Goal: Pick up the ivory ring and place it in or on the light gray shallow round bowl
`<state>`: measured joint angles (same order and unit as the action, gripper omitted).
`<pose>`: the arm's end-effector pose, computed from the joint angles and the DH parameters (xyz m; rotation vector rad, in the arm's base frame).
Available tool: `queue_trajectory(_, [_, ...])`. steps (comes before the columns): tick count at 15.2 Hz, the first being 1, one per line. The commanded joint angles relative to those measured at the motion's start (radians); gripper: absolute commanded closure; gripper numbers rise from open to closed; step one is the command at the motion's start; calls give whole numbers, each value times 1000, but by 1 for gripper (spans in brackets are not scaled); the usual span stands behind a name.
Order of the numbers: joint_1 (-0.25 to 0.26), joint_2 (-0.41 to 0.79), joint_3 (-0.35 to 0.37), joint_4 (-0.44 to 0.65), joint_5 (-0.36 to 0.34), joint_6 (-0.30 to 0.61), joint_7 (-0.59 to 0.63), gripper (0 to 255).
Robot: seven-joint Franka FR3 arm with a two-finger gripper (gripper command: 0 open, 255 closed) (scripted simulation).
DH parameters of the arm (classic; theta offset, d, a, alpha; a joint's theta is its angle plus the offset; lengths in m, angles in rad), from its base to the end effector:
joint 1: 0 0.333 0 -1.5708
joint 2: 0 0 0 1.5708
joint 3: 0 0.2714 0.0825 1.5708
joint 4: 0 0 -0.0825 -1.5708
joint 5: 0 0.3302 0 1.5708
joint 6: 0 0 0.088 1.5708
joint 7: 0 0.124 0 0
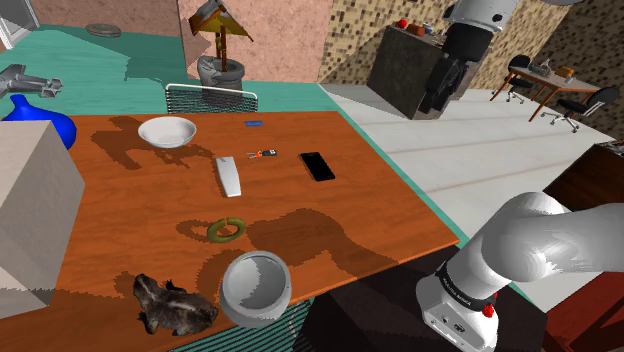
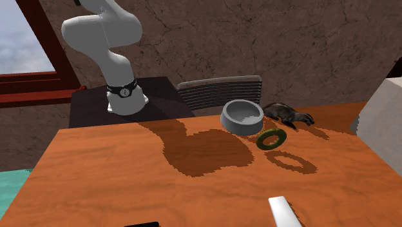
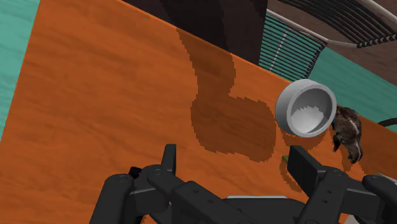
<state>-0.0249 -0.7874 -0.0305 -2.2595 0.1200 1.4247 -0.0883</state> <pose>0.2686 -0.0014 0.5708 -2.9962 -0.0855 0.0568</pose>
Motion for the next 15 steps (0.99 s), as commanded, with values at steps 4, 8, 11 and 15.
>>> queue_trajectory(4, [33,49,20,-41,8,101,-47,0])
queue_trajectory(8, [77,128,48,-79,19,234,-108,0])
queue_trajectory(11, [108,196,71,-96,26,331,-152,0])
queue_trajectory(15, [149,298,103,-103,33,456,-208,0])
